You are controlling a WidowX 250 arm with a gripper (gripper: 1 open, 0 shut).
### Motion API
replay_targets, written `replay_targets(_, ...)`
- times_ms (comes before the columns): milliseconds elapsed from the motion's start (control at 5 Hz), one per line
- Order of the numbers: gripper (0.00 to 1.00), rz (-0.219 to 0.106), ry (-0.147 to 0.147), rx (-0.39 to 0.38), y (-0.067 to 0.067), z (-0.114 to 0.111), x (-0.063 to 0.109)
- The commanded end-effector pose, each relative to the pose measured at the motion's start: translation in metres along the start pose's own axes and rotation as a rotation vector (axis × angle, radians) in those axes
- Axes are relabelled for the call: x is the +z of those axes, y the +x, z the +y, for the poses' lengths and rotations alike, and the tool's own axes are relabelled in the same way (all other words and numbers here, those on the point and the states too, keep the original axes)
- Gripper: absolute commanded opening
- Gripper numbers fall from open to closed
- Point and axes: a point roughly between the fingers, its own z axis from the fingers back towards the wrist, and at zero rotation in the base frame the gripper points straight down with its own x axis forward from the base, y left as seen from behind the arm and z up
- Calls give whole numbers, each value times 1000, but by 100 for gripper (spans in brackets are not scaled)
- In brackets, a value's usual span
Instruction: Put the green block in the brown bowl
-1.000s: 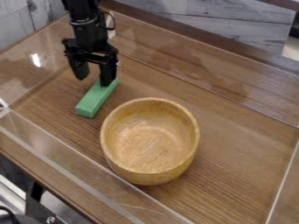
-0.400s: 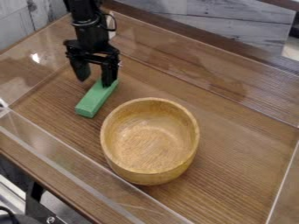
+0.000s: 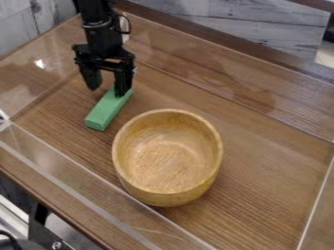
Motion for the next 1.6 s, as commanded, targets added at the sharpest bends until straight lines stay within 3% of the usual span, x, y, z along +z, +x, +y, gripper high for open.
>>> replay_targets(0, 100, -47, 19, -2, 13, 0, 15)
replay_targets(200, 100, -43, 8, 7, 13, 1, 7)
replay_targets(400, 0, -37, -2, 13, 12, 1, 2)
replay_targets(1000, 0, 64, -20, 8, -1, -15, 32)
replay_targets(1200, 0, 86, -28, -1, -5, -24, 50)
replay_targets(1400, 0, 82, -41, -29, -9, -43, 79)
